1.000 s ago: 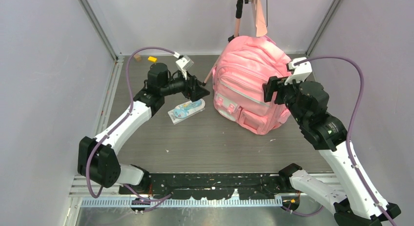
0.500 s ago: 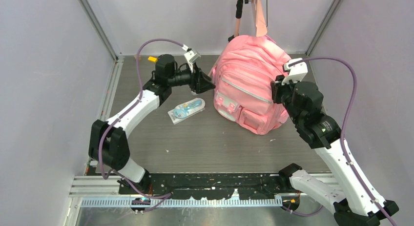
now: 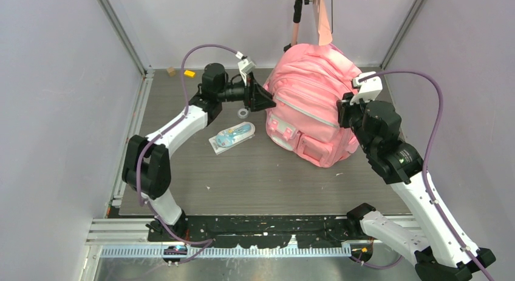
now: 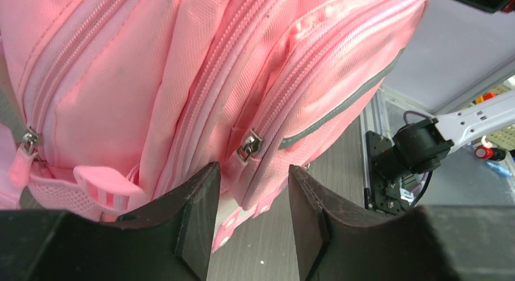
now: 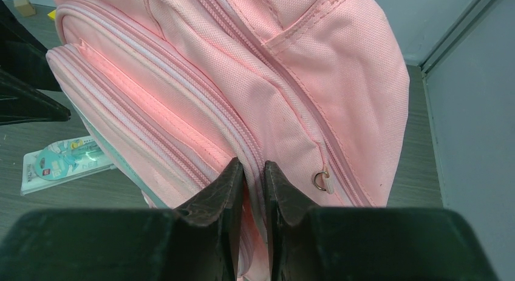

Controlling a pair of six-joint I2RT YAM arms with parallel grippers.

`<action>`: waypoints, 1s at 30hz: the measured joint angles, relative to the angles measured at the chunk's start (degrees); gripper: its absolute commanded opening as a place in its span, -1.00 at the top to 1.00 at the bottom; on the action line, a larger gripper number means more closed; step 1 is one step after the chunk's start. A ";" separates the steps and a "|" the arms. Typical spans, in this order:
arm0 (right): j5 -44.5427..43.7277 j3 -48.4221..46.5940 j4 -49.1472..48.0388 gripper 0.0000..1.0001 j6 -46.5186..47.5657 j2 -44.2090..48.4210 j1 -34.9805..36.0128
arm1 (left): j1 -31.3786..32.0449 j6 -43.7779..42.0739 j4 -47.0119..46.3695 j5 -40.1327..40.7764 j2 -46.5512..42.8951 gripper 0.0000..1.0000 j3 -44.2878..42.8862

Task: Pack the student bag
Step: Unzip the student bag at the center of the board.

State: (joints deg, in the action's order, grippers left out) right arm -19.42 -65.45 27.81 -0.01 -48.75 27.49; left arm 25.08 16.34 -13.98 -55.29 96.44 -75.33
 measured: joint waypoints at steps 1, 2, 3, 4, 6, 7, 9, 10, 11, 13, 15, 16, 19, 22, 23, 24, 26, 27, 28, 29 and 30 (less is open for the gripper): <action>0.00 0.07 -0.07 0.65 -0.02 0.00 0.00 | 0.04 0.39 -0.74 -0.35 0.55 0.03 -0.48; -0.02 0.13 -0.15 0.65 -0.02 0.00 0.00 | 0.04 1.05 -1.25 -0.63 1.05 0.03 -0.87; 0.00 0.15 -0.17 0.65 -0.02 0.00 0.00 | 0.09 1.57 -1.75 -1.09 1.66 0.02 -1.42; -0.02 0.17 -0.17 0.65 -0.02 0.02 -0.02 | 0.09 2.49 -2.32 -1.68 2.73 0.00 -2.38; -0.02 0.20 -0.31 0.65 -0.02 0.04 -0.02 | 0.20 3.17 -3.02 -2.08 3.63 -0.02 -3.02; -0.04 0.22 -0.37 0.65 0.00 0.15 -0.02 | 0.28 3.61 -3.34 -2.27 4.00 0.00 -3.19; -0.07 0.22 -0.39 0.65 -0.02 0.15 -0.02 | 0.44 4.92 -4.50 -2.62 4.39 0.10 -3.23; -0.07 0.22 -0.37 0.65 -0.02 0.17 -0.02 | 0.50 5.81 -5.09 -2.78 4.46 0.16 -3.23; -0.07 0.22 -0.37 0.65 0.00 0.22 -0.02 | 0.59 6.34 -5.79 -2.89 4.48 0.23 -3.23; -0.07 0.28 -0.35 0.65 -0.02 0.28 -0.02 | 0.81 8.22 -7.96 -2.97 4.48 0.45 -3.17; -0.22 0.35 -0.35 0.65 -0.02 0.42 -0.09 | 0.92 9.49 -10.05 -2.95 4.46 0.62 -2.58; -0.22 0.42 -0.33 0.65 -0.04 0.42 -0.13 | 0.90 9.66 -10.95 -2.80 4.44 0.67 -2.03; -0.04 0.44 -0.35 0.65 -0.04 0.52 -0.13 | 0.79 9.09 -11.39 -2.69 4.17 0.84 -1.42; 0.07 0.44 -0.31 0.65 -0.07 0.63 -0.13 | 0.76 8.31 -10.62 -2.62 3.52 1.00 -1.05; 0.15 0.46 -0.28 0.65 -0.07 0.68 -0.13 | 0.74 8.07 -10.54 -2.56 3.08 1.00 -0.59; 0.26 0.52 -0.26 0.65 -0.07 0.76 -0.11 | 0.72 7.72 -10.43 -2.49 2.43 1.00 0.13; 0.33 0.61 -0.24 0.66 -0.07 0.85 -0.11 | 0.70 7.21 -10.14 -2.10 1.01 1.00 1.49; 0.33 0.63 -0.26 0.66 -0.07 0.87 -0.11 | 0.70 7.08 -9.84 -1.81 0.22 1.00 2.23; 0.31 0.63 -0.26 0.69 -0.07 0.83 -0.11 | 0.70 6.99 -9.66 -1.66 -0.35 1.00 2.78; 0.33 0.63 -0.28 0.71 -0.07 0.63 -0.11 | 0.70 6.99 -9.51 -1.38 -0.98 1.00 3.41; 0.37 0.63 -0.31 0.77 -0.07 0.31 -0.11 | 0.72 6.99 -9.35 -1.14 -1.66 1.00 4.11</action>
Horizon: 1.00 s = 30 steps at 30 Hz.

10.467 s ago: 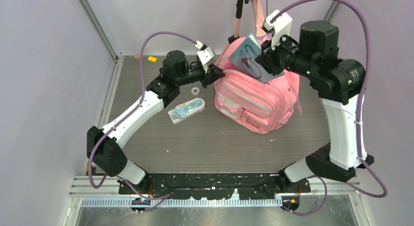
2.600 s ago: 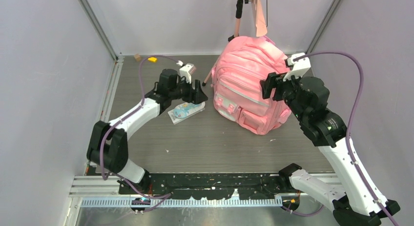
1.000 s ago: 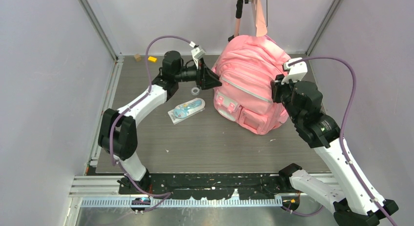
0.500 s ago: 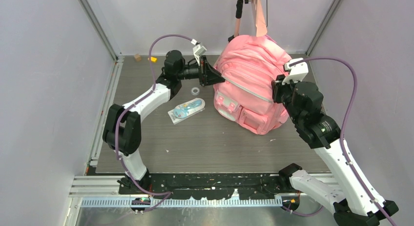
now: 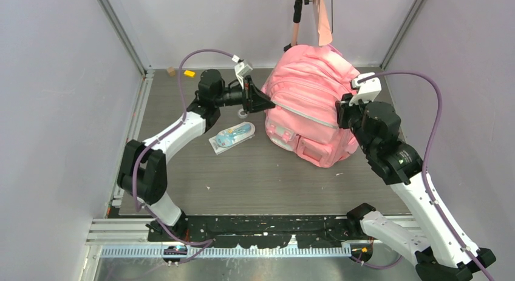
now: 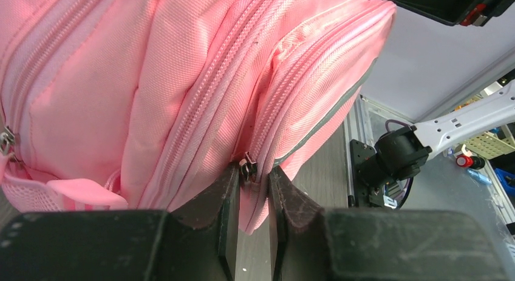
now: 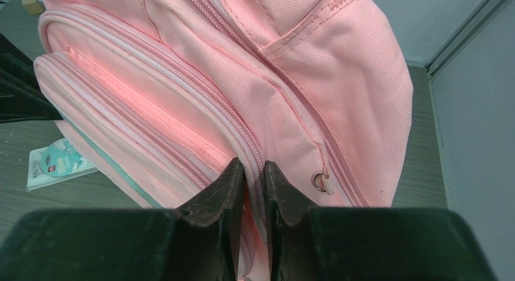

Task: Pack the student bag
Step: Unzip the student bag at the center of the board.

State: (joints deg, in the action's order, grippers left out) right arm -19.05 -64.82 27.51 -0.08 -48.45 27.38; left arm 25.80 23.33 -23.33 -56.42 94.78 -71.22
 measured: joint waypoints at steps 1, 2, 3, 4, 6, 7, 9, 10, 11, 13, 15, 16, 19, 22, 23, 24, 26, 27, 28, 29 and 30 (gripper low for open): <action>0.02 0.00 -0.04 0.79 0.02 -0.48 0.00 | 0.07 0.00 0.07 0.37 -0.72 1.00 0.81; 0.02 -0.11 -0.07 0.83 0.00 -0.94 0.00 | 0.17 -0.09 0.28 0.92 -1.68 1.00 1.77; -0.17 -0.44 -0.02 0.85 0.02 -1.57 0.00 | 0.42 -0.42 0.90 1.68 -2.95 1.00 2.82; -0.57 -0.76 -0.04 0.86 0.02 -2.23 0.00 | 0.81 -1.11 1.90 2.64 -4.31 1.00 3.72; -1.40 -1.49 -0.07 0.86 0.04 -3.52 0.00 | 1.95 -2.99 4.96 4.72 -7.10 1.00 5.05; -1.86 -1.79 -0.15 0.86 0.02 -4.13 -0.02 | 2.97 -4.35 7.54 6.34 -8.87 1.00 5.60; -2.95 -2.12 -0.66 0.87 0.22 -4.72 -0.13 | 5.77 -7.56 13.66 9.97 -12.85 1.00 6.45; -3.43 -2.14 -1.03 0.86 0.33 -4.83 -0.17 | 7.43 -9.09 16.68 11.78 -14.75 1.00 6.75; -3.65 -2.14 -1.29 0.86 0.42 -4.85 -0.17 | 8.83 -10.19 18.80 13.16 -16.22 1.00 7.06; -3.78 -2.12 -1.38 0.86 0.44 -4.90 -0.13 | 11.89 -11.65 22.25 16.09 -19.41 1.00 8.35; -3.41 -2.03 -1.38 0.87 0.39 -4.79 0.15 | 13.73 -12.02 23.63 18.21 -22.01 1.00 10.21; -3.06 -1.97 -1.40 0.86 0.35 -4.70 0.37 | 14.12 -12.02 24.04 19.21 -23.08 1.00 11.02; -1.92 -1.68 -1.88 0.86 -0.09 -4.44 0.66 | 14.32 -12.07 24.52 21.31 -24.48 1.00 11.91; -1.46 -1.36 -2.27 0.86 -0.39 -4.15 0.63 | 14.36 -12.59 24.94 22.69 -24.72 1.00 11.91; -1.38 -1.20 -2.43 0.87 -0.48 -3.98 0.63 | 14.43 -13.14 25.18 23.12 -24.85 1.00 11.91; -1.22 -1.07 -2.51 0.87 -0.52 -3.76 0.63 | 14.51 -13.64 25.51 23.58 -25.03 1.00 11.91; -0.81 -0.85 -2.51 0.86 -0.72 -3.37 0.63 | 14.71 -14.97 26.43 24.37 -25.57 0.98 11.91; -0.46 -0.79 -2.40 0.86 -0.85 -3.15 0.66 | 14.78 -15.85 27.06 24.72 -25.90 0.92 11.91; -0.15 -0.79 -2.25 0.86 -0.94 -2.99 0.68 | 14.84 -16.74 27.67 25.09 -26.25 0.81 11.91; 0.26 -0.79 -2.10 0.87 -1.14 -2.80 0.72 | 14.86 -17.66 28.22 25.35 -26.56 0.62 11.91; 0.50 -0.76 -1.99 0.86 -1.25 -2.67 0.79 | 14.91 -18.45 28.74 25.57 -26.88 0.51 11.91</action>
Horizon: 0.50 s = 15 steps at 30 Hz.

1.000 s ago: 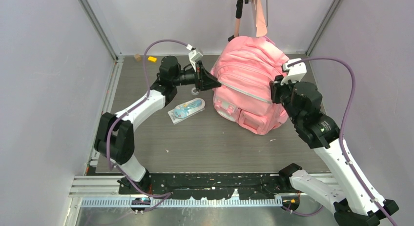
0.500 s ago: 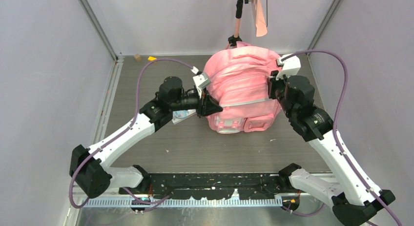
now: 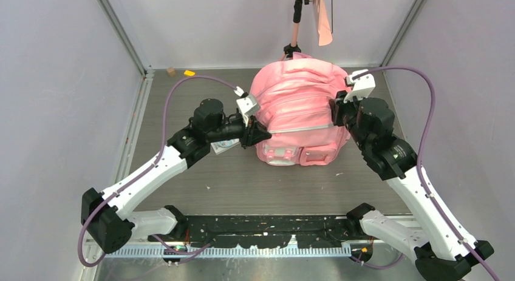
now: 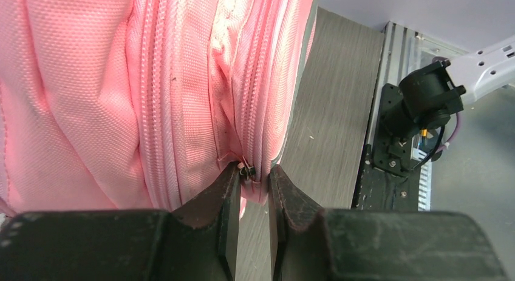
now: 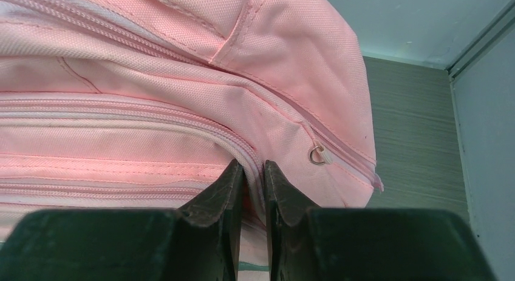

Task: Pack the student bag
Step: Unzip the student bag at the center of the board.

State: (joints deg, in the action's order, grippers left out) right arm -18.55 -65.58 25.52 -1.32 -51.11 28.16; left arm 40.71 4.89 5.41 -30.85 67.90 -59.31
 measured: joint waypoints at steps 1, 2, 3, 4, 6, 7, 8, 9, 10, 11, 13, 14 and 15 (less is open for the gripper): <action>0.31 0.02 0.13 0.86 -0.11 0.15 0.07 | 0.02 -0.87 0.50 0.13 -0.28 0.43 0.00; 0.46 0.02 0.22 0.86 -0.22 0.26 0.15 | 0.04 -1.31 0.81 0.22 -0.46 0.33 0.00; 0.35 0.04 0.31 0.86 -0.22 0.37 0.17 | 0.04 -2.27 1.51 0.13 -0.63 0.25 -0.02; -0.09 0.07 0.31 0.86 -0.24 0.52 0.02 | 0.02 -3.08 2.95 -0.04 -0.90 0.23 0.00; -0.70 0.11 0.20 0.86 -0.26 0.61 -0.31 | 0.04 -4.17 4.96 -0.55 -1.03 0.24 0.00; -0.90 0.13 0.17 0.86 -0.31 0.66 -0.42 | 0.04 -4.46 5.75 -0.72 -1.03 0.25 0.00; -0.94 0.13 0.17 0.86 -0.33 0.66 -0.48 | -0.02 -5.03 6.43 -0.85 -1.03 0.27 0.04; -0.94 0.13 0.17 0.86 -0.33 0.66 -0.52 | -0.24 -5.40 6.95 -1.20 -1.03 0.30 0.15; -1.01 0.13 0.17 0.86 -0.33 0.66 -0.52 | -0.50 -5.53 7.21 -1.46 -1.05 0.33 0.24; -1.07 0.13 0.17 0.86 -0.33 0.68 -0.52 | -0.85 -5.57 7.21 -1.68 -1.05 0.34 0.39; -1.09 0.13 0.20 0.86 -0.33 0.76 -0.52 | -1.60 -5.55 6.93 -1.90 -1.09 0.34 1.01; -1.09 0.15 0.20 0.86 -0.33 0.87 -0.52 | -1.86 -5.46 6.67 -1.99 -1.14 0.34 1.38; -1.09 0.24 0.20 0.86 -0.33 0.96 -0.52 | -1.97 -5.42 6.45 -2.01 -1.14 0.34 1.70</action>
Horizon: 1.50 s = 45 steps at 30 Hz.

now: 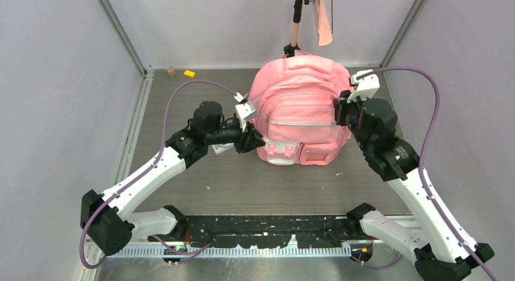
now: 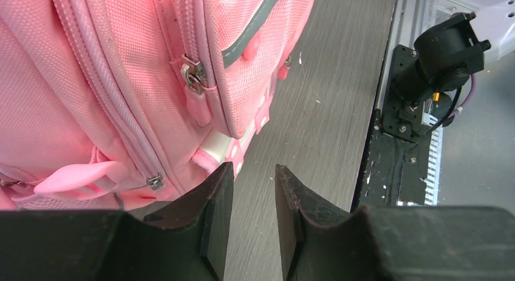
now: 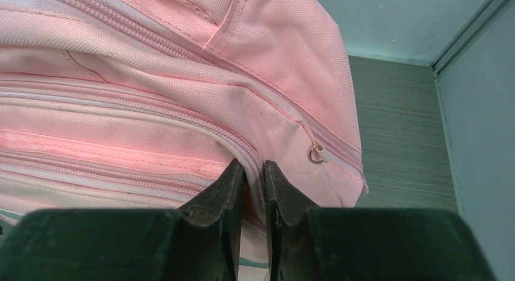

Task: Pack the student bag
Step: Unzip the student bag at the center of the board.

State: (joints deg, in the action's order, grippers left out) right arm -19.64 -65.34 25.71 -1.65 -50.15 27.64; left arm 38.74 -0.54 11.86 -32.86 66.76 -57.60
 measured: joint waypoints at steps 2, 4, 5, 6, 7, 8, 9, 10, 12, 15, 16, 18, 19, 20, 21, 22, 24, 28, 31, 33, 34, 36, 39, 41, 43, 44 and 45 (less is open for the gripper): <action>0.00 0.04 0.02 0.86 0.00 0.09 0.00 | -0.24 0.04 -0.72 0.04 0.00 0.32 0.52; 0.00 0.11 0.00 0.86 0.00 0.17 0.00 | -0.24 0.04 -1.79 0.07 0.09 0.33 0.81; 0.00 0.13 0.00 0.86 0.00 0.26 0.00 | -0.24 0.04 -2.32 0.09 0.17 0.33 0.81; 0.00 0.17 0.00 0.86 0.00 0.31 0.00 | -0.26 0.04 -3.02 0.13 0.31 0.34 0.81; 0.00 0.22 0.00 0.85 -0.02 0.39 0.00 | -0.35 0.04 -3.78 0.22 0.50 0.35 0.81; 0.02 0.24 0.00 0.86 -0.02 0.42 0.00 | -0.55 0.02 -4.48 0.26 0.66 0.36 0.81; 0.00 0.24 0.00 0.86 -0.02 0.42 0.00 | -0.66 0.04 -5.18 0.33 0.81 0.37 0.81; 0.02 0.26 0.00 0.86 -0.02 0.42 0.00 | -0.81 0.04 -5.95 0.44 0.96 0.39 0.81; 0.00 0.26 0.00 0.85 -0.04 0.44 0.00 | -1.01 0.00 -7.48 0.85 1.31 0.45 0.81; 0.04 0.35 0.09 0.86 -0.04 0.83 0.00 | -1.05 -0.17 -9.38 1.79 1.97 0.52 0.81; 0.09 0.39 0.13 0.86 -0.07 0.96 0.00 | -1.05 -0.26 -9.73 2.19 2.23 0.53 0.81; 0.09 0.44 0.22 0.85 -0.09 1.14 0.00 | -1.05 -0.63 -9.97 2.99 2.58 0.58 0.81; 0.09 0.44 0.24 0.85 -0.09 1.18 0.00 | -1.05 -1.01 -9.97 3.37 2.69 0.60 0.81; 0.11 0.44 0.31 0.85 -0.09 1.29 0.00 | -1.05 -1.31 -9.99 3.80 2.75 0.60 0.81; 0.15 0.48 0.37 0.85 -0.11 1.42 0.00 | -1.05 -1.55 -9.99 4.37 2.78 0.61 0.81; 0.22 0.55 0.44 0.85 -0.13 1.55 0.00 | -1.05 -1.84 -9.99 4.87 2.78 0.61 0.83; 0.28 0.66 0.57 0.85 -0.17 1.81 0.00 | -1.05 -2.23 -10.40 5.75 2.75 0.65 1.09; 0.28 0.66 0.66 0.85 -0.20 1.92 0.00 | -1.03 -2.47 -13.92 6.78 2.60 0.67 3.72; 0.31 0.66 0.66 0.85 -0.22 1.92 0.00 | -0.59 -2.40 -15.39 7.15 2.62 0.67 4.92; 0.31 0.66 0.66 0.85 -0.22 1.92 0.00 | -0.09 -2.29 -16.35 7.48 2.62 0.66 5.09; 0.31 0.66 0.66 0.85 -0.22 1.92 0.00 | 0.24 -2.21 -17.14 7.85 2.62 0.66 5.25; 0.28 0.66 0.66 0.85 -0.22 1.92 0.00 | 1.01 -1.86 -18.93 8.92 2.62 0.63 5.75; 0.26 0.66 0.66 0.85 -0.22 1.92 0.00 | 1.99 -1.36 -21.40 10.91 2.62 0.57 6.88; 0.24 0.68 0.66 0.85 -0.22 1.95 0.00 | 2.67 -1.25 -22.43 12.17 2.62 0.54 7.34; 0.22 0.72 0.68 0.85 -0.22 2.05 0.00 | 3.45 -1.25 -23.02 13.64 2.73 0.51 7.41; 0.22 0.76 0.72 0.85 -0.22 2.16 0.00 | 3.74 -1.25 -23.30 14.12 2.78 0.49 7.43; 0.20 0.85 0.74 0.85 -0.22 2.29 0.00 | 4.02 -1.25 -23.80 14.82 2.82 0.47 7.58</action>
State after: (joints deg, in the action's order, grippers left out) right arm -19.44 -64.49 26.46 -1.87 -47.86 27.64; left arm 42.76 -1.78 -11.94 -18.04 69.58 -50.02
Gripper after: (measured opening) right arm 0.218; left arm 0.237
